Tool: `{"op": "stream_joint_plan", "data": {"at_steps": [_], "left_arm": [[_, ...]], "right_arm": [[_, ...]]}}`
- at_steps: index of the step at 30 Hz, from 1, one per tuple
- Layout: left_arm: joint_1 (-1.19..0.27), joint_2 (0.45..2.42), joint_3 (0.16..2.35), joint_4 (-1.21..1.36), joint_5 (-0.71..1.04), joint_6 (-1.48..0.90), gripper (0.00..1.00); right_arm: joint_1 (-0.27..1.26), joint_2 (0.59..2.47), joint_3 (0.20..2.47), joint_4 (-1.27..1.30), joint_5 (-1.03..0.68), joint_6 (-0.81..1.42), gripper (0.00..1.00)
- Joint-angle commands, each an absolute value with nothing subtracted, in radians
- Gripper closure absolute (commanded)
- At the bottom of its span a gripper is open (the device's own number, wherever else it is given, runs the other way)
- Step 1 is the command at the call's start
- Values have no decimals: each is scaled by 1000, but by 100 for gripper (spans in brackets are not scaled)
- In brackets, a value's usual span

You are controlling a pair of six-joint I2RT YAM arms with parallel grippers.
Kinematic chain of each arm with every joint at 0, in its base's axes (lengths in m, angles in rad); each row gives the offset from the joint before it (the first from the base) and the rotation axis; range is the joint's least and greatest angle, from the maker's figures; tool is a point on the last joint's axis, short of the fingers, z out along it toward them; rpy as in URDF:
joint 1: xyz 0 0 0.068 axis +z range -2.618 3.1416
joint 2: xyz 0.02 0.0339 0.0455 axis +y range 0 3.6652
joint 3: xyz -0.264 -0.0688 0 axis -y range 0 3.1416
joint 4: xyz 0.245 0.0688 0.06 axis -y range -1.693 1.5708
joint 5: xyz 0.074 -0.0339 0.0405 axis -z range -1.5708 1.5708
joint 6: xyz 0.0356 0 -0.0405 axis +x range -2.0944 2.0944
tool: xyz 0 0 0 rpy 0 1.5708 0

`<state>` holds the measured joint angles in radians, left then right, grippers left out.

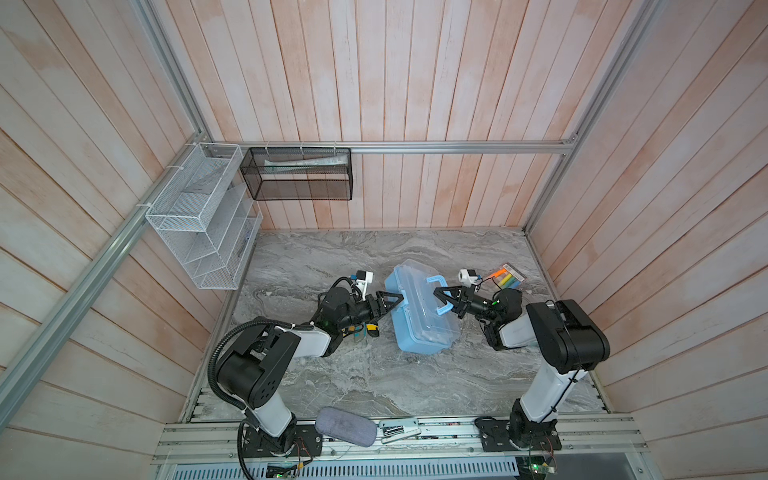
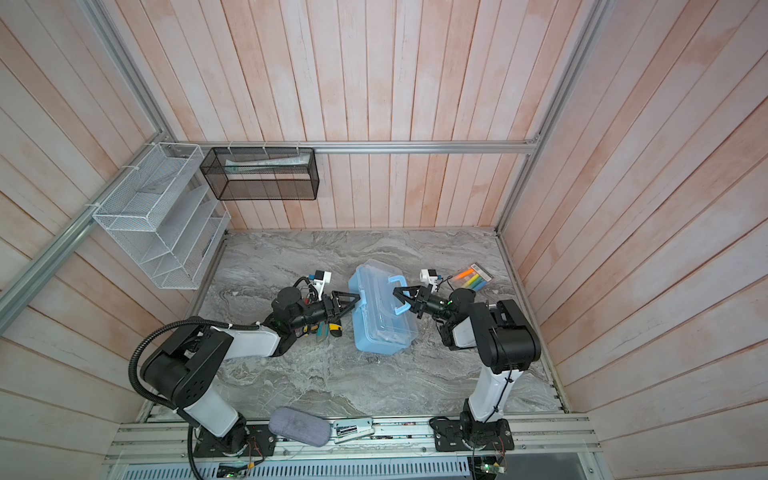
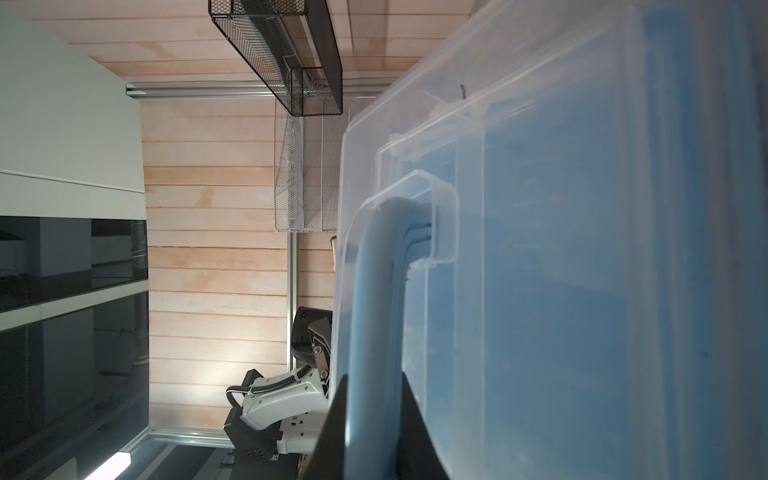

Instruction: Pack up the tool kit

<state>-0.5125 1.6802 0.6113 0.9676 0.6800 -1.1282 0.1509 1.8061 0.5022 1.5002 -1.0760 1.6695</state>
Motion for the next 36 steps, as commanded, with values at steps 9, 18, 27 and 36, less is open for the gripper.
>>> {"op": "stream_joint_plan", "data": {"at_steps": [9, 18, 27, 36], "left_arm": [[-524, 1739, 698, 1341, 797, -1340, 21], [-550, 1791, 746, 1289, 805, -1316, 22], [-532, 1644, 768, 875, 751, -1064, 21], [-472, 1465, 845, 224, 377, -703, 19]], "right_arm": [[167, 1766, 518, 1332, -1105, 1538, 100], [188, 1698, 561, 1135, -1096, 1386, 100], [147, 1540, 630, 760, -1028, 1144, 100], [218, 1407, 869, 123, -766, 747, 100]]}}
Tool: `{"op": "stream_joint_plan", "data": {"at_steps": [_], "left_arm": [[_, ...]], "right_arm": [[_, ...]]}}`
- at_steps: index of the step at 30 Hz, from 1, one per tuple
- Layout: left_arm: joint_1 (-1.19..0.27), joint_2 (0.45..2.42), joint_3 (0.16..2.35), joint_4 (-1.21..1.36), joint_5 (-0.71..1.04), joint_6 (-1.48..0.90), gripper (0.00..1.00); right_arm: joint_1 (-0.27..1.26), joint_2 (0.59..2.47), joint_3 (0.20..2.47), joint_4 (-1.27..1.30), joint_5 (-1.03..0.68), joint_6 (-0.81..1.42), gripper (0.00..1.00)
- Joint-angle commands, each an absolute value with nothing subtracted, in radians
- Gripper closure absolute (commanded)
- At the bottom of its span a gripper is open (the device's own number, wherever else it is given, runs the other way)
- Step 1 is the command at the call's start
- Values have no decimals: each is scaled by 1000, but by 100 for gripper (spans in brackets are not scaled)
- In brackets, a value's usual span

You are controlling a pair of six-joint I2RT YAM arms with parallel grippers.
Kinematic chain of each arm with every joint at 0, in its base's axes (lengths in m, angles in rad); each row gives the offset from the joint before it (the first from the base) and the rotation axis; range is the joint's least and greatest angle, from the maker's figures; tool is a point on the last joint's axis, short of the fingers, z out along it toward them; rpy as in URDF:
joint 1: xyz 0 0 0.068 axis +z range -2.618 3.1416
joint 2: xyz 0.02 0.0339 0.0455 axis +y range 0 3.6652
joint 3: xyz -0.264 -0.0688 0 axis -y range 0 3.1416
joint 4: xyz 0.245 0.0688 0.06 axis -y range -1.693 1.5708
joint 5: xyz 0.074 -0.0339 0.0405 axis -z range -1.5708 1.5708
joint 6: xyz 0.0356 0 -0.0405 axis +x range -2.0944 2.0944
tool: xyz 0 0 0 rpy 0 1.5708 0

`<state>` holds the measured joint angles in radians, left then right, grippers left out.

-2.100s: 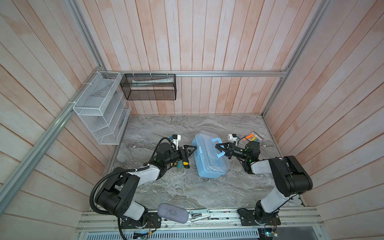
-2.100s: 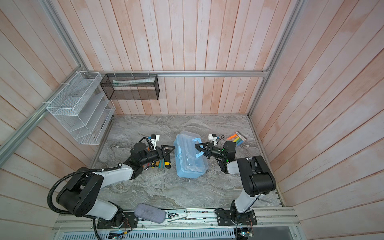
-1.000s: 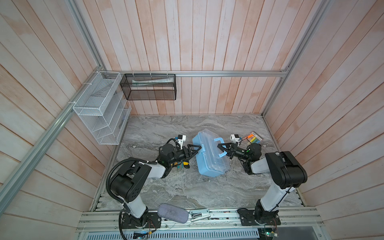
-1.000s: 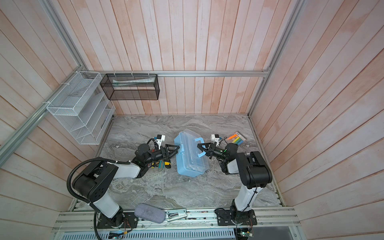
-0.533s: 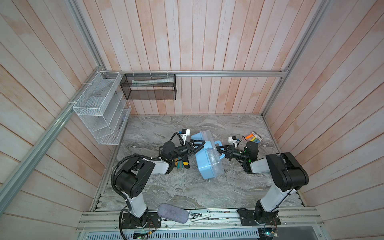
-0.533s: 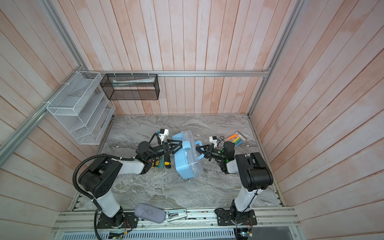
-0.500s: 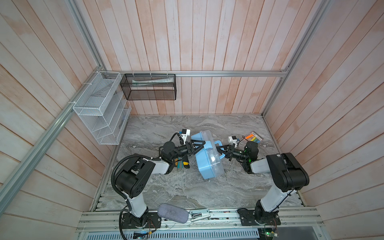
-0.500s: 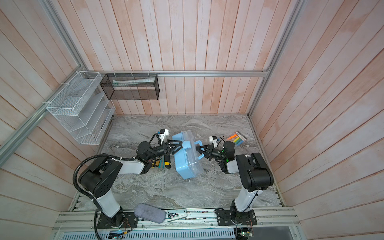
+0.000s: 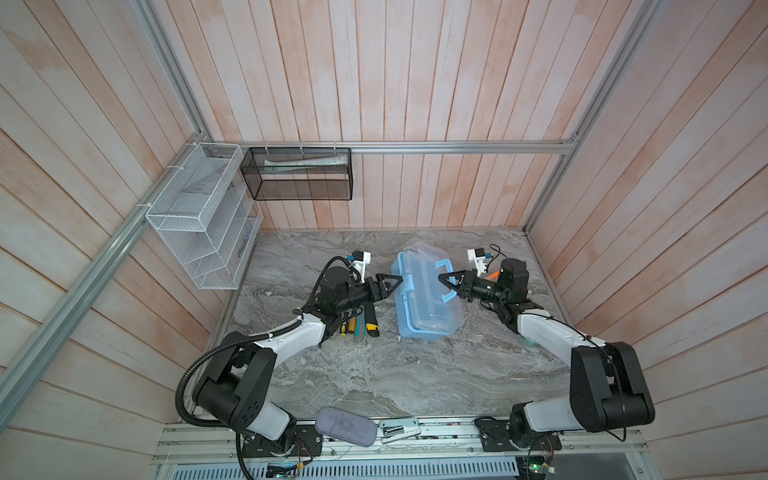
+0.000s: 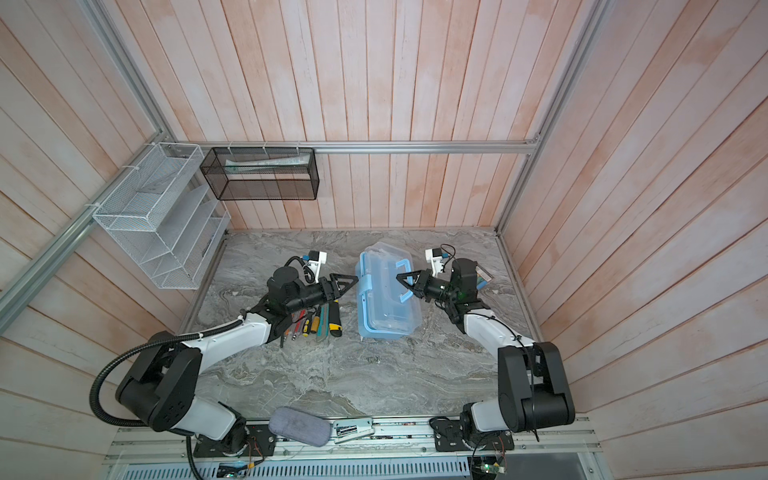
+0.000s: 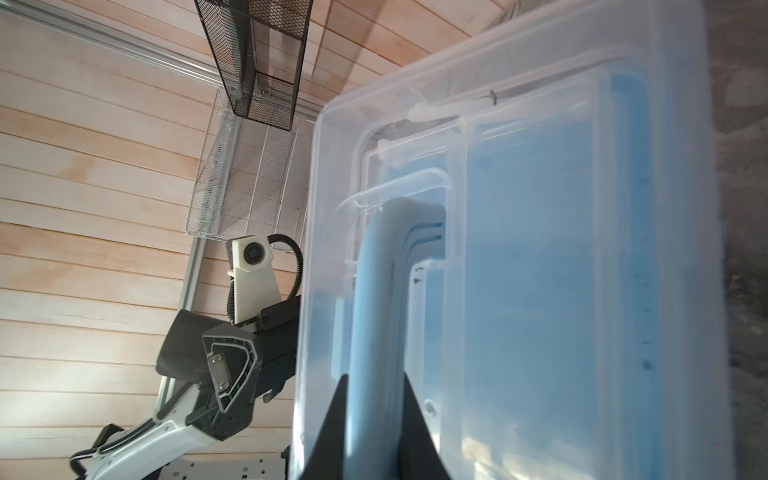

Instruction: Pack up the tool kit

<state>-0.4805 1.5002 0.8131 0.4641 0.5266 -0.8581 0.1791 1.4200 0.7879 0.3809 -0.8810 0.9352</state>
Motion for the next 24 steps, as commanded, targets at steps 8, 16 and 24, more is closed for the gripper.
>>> {"op": "stream_joint_plan", "data": {"at_steps": [8, 16, 24], "left_arm": [[-474, 1466, 850, 229, 391, -710, 19], [-484, 1500, 859, 245, 416, -716, 18], [-508, 1541, 871, 287, 452, -731, 16]], "right_arm": [[253, 1443, 907, 106, -762, 730, 100], [296, 1514, 964, -50, -665, 620, 100], [215, 1469, 767, 617, -1001, 1089, 100]]}}
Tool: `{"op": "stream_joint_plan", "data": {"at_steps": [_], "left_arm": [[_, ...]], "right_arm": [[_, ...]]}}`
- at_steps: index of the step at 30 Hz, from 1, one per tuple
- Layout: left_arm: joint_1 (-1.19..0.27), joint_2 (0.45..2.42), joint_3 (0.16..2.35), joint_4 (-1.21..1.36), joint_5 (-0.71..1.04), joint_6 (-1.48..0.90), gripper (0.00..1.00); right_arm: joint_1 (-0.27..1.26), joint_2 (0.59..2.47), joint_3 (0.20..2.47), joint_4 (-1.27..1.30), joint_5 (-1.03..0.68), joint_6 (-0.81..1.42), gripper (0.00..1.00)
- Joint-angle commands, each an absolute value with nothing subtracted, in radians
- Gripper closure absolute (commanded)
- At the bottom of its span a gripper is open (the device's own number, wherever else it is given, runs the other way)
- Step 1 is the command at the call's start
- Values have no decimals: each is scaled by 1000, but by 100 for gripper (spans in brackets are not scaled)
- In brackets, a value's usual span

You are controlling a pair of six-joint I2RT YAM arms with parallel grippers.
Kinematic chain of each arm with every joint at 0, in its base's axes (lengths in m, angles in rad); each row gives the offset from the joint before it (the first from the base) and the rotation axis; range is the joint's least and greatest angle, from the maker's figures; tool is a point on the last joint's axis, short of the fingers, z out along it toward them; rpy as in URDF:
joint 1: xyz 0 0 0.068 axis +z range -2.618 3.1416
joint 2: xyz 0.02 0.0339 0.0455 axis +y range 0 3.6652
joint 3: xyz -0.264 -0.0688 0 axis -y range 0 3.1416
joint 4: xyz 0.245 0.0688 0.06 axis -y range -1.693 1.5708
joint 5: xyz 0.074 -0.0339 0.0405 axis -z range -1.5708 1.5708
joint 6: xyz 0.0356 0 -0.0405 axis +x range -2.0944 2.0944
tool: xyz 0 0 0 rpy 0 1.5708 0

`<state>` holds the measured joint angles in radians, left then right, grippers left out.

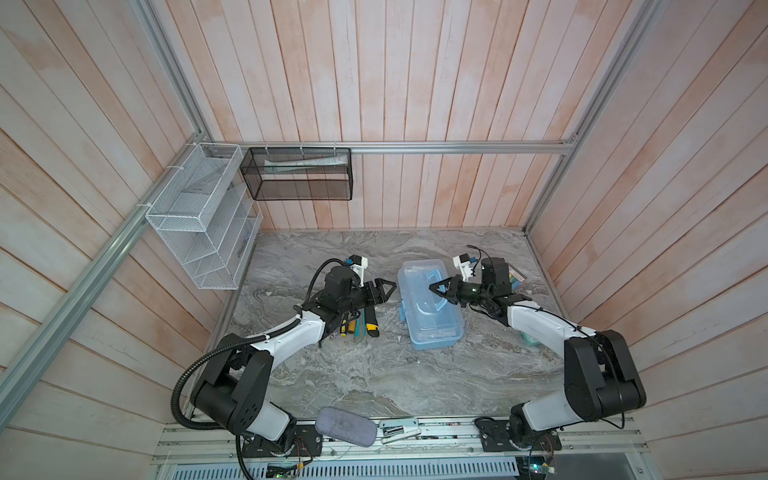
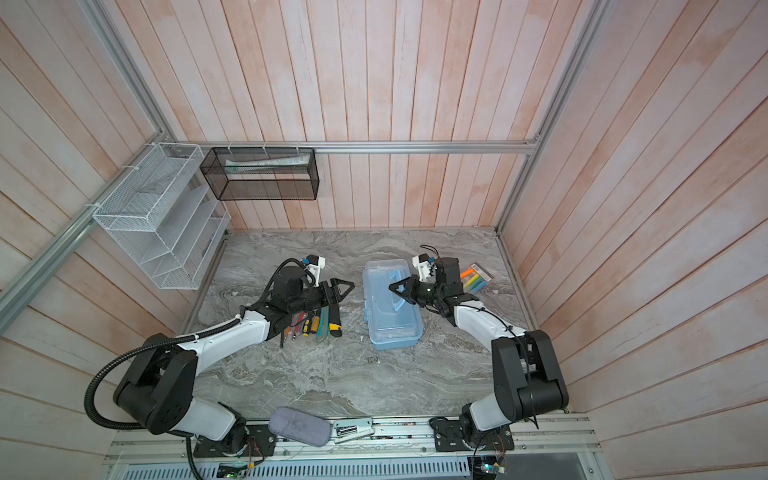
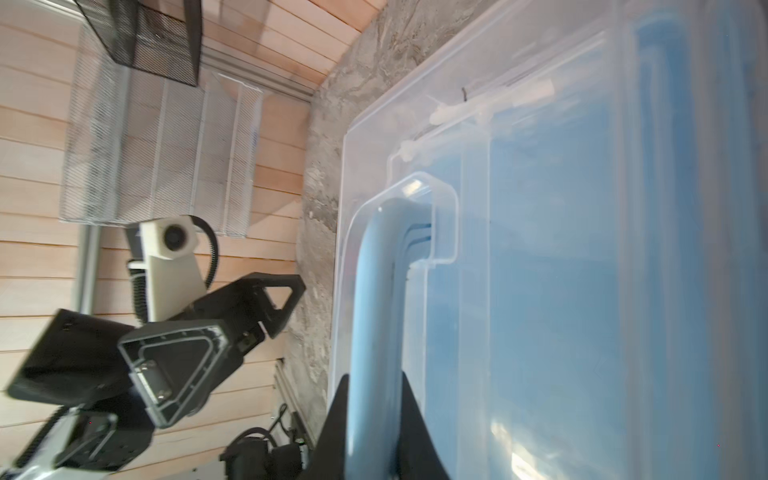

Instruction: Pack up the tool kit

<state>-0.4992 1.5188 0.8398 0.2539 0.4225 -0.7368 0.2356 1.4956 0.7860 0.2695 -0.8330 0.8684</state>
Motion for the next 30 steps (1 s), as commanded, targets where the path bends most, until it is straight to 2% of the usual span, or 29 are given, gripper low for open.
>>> {"op": "stream_joint_plan", "data": {"at_steps": [1, 5, 10, 30], "left_arm": [[-510, 1547, 873, 300, 459, -737, 14], [-522, 1585, 883, 366, 501, -764, 9], [-523, 1651, 896, 479, 577, -822, 9], [-534, 1759, 975, 661, 689, -934, 9]], "right_arm": [[211, 1475, 765, 658, -1026, 1126, 100], [205, 1490, 745, 774, -1058, 1231, 100], [198, 1534, 700, 984, -1090, 1372, 100], [183, 1555, 697, 848, -1100, 1242, 100]]}}
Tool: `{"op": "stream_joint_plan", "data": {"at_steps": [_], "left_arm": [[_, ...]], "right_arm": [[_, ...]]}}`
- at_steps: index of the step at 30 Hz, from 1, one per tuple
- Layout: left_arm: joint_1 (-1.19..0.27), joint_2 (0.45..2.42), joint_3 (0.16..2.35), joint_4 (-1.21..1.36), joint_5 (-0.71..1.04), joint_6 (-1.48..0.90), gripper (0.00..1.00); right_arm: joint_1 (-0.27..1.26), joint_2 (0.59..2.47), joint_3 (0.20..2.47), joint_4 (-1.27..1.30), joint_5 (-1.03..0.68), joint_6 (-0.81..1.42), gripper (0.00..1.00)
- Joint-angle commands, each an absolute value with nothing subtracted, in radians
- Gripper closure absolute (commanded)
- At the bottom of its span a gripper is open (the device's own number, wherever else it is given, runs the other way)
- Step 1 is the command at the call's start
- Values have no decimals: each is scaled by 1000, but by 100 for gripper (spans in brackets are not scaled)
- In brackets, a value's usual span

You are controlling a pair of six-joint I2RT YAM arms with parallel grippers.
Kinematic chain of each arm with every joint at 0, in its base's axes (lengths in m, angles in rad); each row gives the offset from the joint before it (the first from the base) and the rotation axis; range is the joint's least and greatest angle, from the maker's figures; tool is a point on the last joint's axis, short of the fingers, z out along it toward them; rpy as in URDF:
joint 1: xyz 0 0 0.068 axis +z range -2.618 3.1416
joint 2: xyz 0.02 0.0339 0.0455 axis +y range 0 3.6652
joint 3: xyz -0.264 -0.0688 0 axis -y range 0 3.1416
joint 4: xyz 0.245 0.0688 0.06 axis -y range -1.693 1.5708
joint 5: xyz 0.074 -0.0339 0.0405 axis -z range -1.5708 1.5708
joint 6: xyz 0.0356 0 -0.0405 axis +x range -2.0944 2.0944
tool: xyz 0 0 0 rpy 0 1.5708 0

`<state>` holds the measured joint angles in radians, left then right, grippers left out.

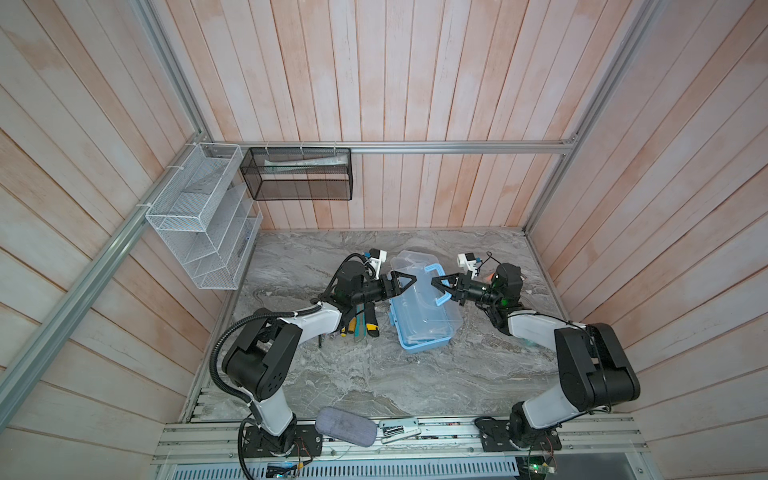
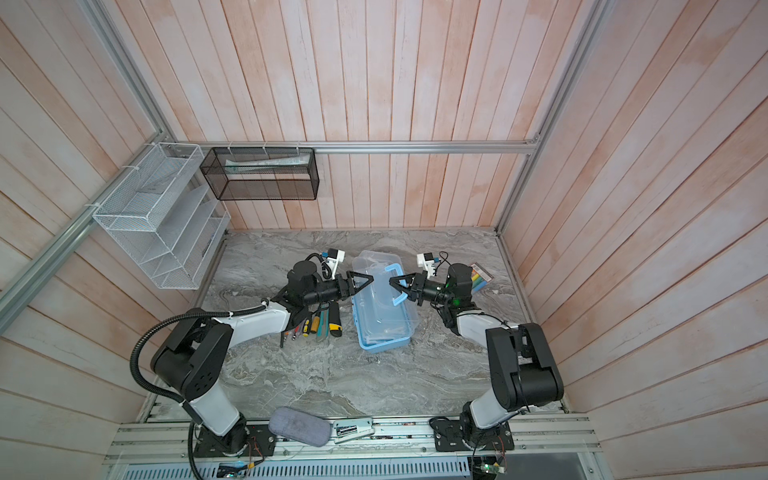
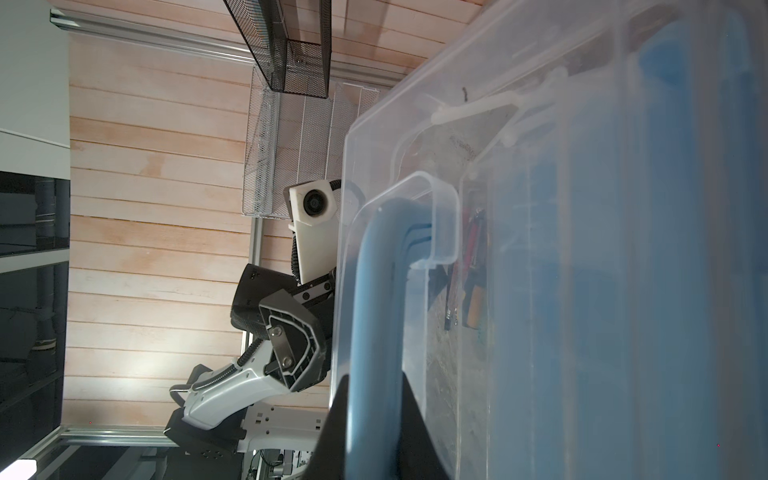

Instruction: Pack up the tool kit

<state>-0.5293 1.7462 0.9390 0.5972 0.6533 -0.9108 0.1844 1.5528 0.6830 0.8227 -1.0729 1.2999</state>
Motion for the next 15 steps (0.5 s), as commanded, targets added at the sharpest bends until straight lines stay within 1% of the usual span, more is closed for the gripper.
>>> {"op": "stream_joint_plan", "data": {"at_steps": [1, 3, 4, 7, 9, 10, 11, 12, 15], "left_arm": [[-535, 1761, 981, 660, 688, -933, 9], [-539, 1762, 995, 652, 687, -928, 9], [-539, 1763, 1004, 645, 687, -927, 9], [-546, 1770, 1036, 625, 694, -921, 9], [-551, 1774, 1060, 601, 696, -909, 9], [-554, 1777, 1071, 591, 695, -905, 9], [-557, 1779, 1082, 584, 696, -903, 9], [-558, 1782, 1091, 576, 696, -900, 9], [-563, 1797, 1130, 547, 697, -888, 9]], "right_arm": [[182, 1552, 702, 809, -1091, 1215, 97], [181, 1544, 714, 743, -1072, 1158, 88], [182, 1538, 724, 693, -1059, 1124, 82], [182, 1517, 750, 567, -1015, 1036, 70], [180, 1499, 765, 490, -976, 987, 61], [179, 1489, 772, 448, -957, 960, 55], [177, 1478, 778, 414, -934, 937, 46], [175, 1468, 786, 366, -908, 911, 42], [164, 1426, 813, 206, -807, 822, 35]]}}
